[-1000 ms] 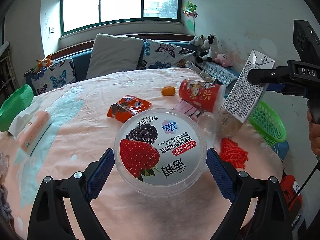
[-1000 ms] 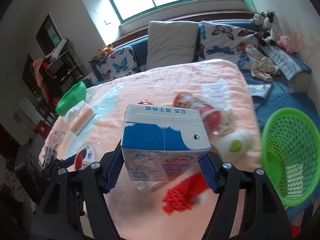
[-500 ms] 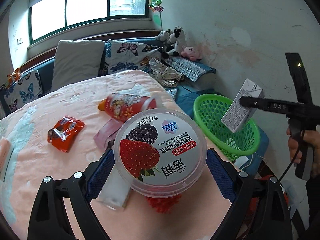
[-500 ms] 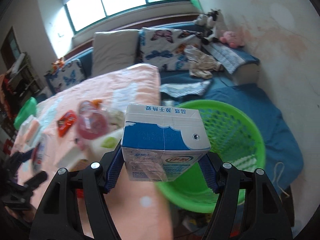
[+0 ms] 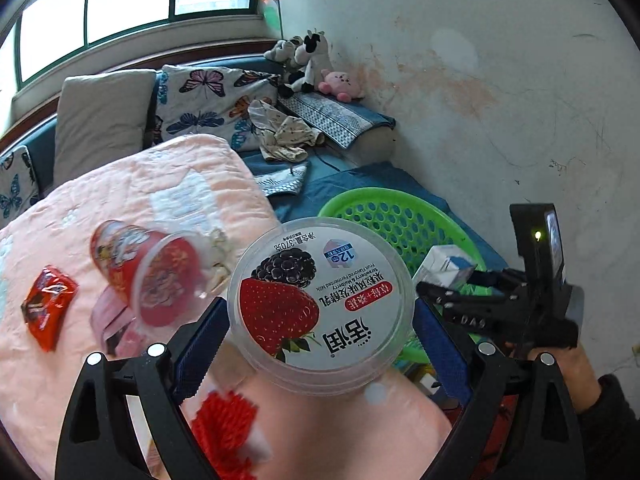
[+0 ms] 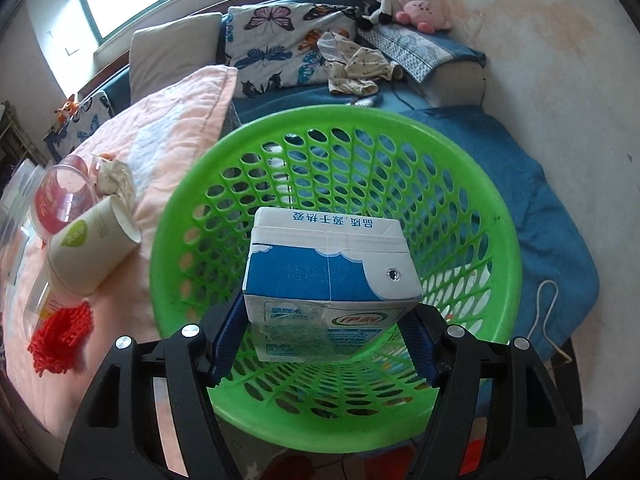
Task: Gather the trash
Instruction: 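Carry the carton over the green basket and open the right gripper, then grasp the red net bag with the left gripper and lift it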
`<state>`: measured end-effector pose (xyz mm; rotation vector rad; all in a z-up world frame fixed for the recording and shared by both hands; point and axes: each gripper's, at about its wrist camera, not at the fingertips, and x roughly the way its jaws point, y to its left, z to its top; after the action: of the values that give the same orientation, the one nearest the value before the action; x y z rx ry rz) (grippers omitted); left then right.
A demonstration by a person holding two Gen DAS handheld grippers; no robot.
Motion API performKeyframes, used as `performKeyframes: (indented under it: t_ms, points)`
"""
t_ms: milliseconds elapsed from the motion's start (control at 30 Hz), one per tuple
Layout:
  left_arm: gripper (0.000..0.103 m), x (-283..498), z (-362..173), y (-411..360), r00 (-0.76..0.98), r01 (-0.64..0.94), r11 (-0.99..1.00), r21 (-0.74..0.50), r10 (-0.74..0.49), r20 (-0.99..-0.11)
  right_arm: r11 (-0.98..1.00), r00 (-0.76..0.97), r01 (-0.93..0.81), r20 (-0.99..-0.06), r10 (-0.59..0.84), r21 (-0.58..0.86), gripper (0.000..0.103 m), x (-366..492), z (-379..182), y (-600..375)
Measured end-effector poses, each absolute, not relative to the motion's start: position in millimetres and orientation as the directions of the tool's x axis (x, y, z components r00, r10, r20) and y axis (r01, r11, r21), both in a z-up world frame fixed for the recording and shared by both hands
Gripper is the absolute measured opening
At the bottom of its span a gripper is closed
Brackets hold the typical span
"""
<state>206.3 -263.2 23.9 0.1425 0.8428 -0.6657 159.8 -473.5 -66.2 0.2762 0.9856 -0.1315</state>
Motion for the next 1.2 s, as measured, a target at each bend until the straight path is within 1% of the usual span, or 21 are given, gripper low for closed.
performKeyframes:
  t_ms: [167,267,467,533,567,700,1000,1100,1200]
  points:
    - [0.089,213.1,17.8,-293.3,0.448,0.616,0.774,-0.150,-0.500,-0.741,0.949,0.554,0.244,-0.832,0.032,0.199,0.072,156.1,-68.5,-482.3]
    - [0.089,215.9,14.5,-307.6,0.430,0.625,0.764,-0.160,-0.508,-0.746,0.952,0.563,0.242,-0.826,0.021,0.189,0.072,151.5,-65.6,-485.6]
    - [0.089,218.2,7.6,-335.1,0.413,0.641,0.753,-0.145,-0.498,-0.762,0.948,0.594,0.253,-0.805,0.005,0.193,0.073,131.7,-52.3,-492.6]
    - [0.089,217.8,5.0,-342.1,0.403,0.646,0.749,-0.146,-0.498,-0.768,0.947,0.603,0.258,-0.797,-0.004,0.191,0.077,123.3,-47.3,-495.1]
    - [0.089,218.1,3.1,-346.4,0.398,0.648,0.747,-0.146,-0.496,-0.772,0.948,0.612,0.261,-0.791,-0.015,0.183,0.082,117.6,-44.0,-496.0]
    - [0.089,219.4,-5.4,-360.2,0.385,0.652,0.746,-0.136,-0.481,-0.788,0.950,0.622,0.269,-0.782,-0.047,0.157,0.083,103.8,-37.4,-500.0]
    - [0.090,225.1,-17.8,-374.2,0.346,0.648,0.746,-0.153,-0.468,-0.813,0.944,0.618,0.288,-0.784,-0.057,0.158,0.083,88.1,-37.4,-506.9]
    - [0.091,224.8,-16.2,-372.7,0.337,0.650,0.741,-0.170,-0.481,-0.809,0.943,0.616,0.291,-0.786,-0.056,0.161,0.083,84.8,-37.3,-505.0]
    - [0.092,219.7,-11.9,-366.0,0.350,0.654,0.740,-0.156,-0.479,-0.805,0.944,0.622,0.285,-0.782,-0.050,0.166,0.083,81.2,-35.0,-500.5]
